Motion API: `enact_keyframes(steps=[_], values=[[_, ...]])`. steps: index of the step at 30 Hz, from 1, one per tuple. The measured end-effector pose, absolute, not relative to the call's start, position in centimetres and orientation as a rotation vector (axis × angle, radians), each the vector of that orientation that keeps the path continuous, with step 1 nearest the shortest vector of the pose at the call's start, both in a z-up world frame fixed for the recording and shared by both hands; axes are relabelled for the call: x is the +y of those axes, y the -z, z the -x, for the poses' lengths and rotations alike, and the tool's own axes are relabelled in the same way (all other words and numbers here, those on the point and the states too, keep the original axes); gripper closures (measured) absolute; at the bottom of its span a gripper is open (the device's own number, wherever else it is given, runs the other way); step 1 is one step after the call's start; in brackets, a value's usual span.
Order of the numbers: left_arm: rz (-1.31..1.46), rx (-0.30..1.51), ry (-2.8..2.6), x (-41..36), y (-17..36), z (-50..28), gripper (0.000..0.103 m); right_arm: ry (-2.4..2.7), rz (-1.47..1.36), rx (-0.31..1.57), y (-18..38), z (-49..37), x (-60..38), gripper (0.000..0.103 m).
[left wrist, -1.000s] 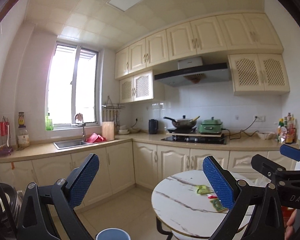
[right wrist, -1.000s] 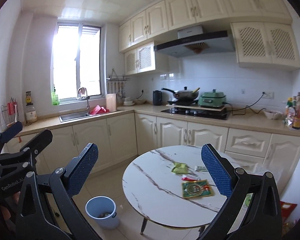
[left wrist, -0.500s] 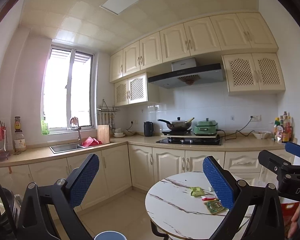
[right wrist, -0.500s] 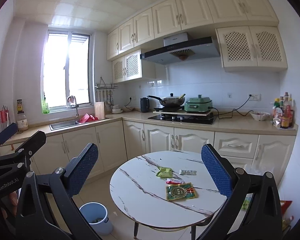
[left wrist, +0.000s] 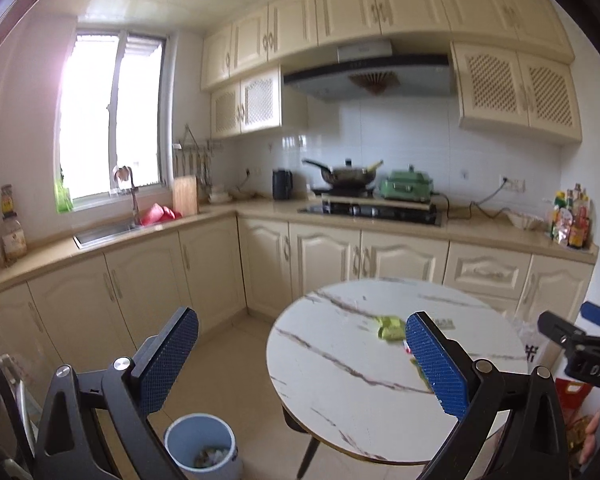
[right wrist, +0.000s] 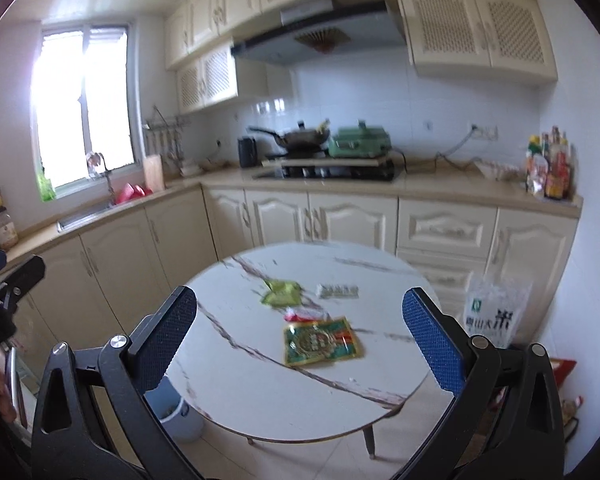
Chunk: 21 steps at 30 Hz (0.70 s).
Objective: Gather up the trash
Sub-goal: 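Move both tools back toward the table, then grasp the green packet with the left tool while the right tool grasps the white sachet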
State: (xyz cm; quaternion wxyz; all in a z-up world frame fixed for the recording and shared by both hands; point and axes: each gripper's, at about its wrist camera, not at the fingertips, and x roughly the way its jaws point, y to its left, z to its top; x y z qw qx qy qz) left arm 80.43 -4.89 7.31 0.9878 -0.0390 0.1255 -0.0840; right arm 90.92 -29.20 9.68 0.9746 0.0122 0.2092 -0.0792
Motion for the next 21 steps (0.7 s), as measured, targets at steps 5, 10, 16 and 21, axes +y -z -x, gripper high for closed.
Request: enact_keyframes(steps=[5, 10, 16, 21], values=[[0.059, 0.384, 0.197, -7.4, -5.5, -86.1, 0.001, 0.165, -0.058, 0.627, -3.5, -97.2, -32.1, 0.0], [0.044, 0.501, 0.263, -10.6, -4.8, -92.2, 0.001, 0.186, -0.067, 0.741, 0.9, -101.3, -34.5, 0.0], [-0.022, 0.629, 0.363, -15.9, -5.4, -101.4, 0.001, 0.193, -0.025, 0.794, 2.1, -106.6, -37.8, 0.0], [-0.054, 0.734, 0.428, -20.1, -5.7, -109.2, 0.001, 0.197, 0.028, 0.832, 2.2, -111.4, -40.1, 0.0]])
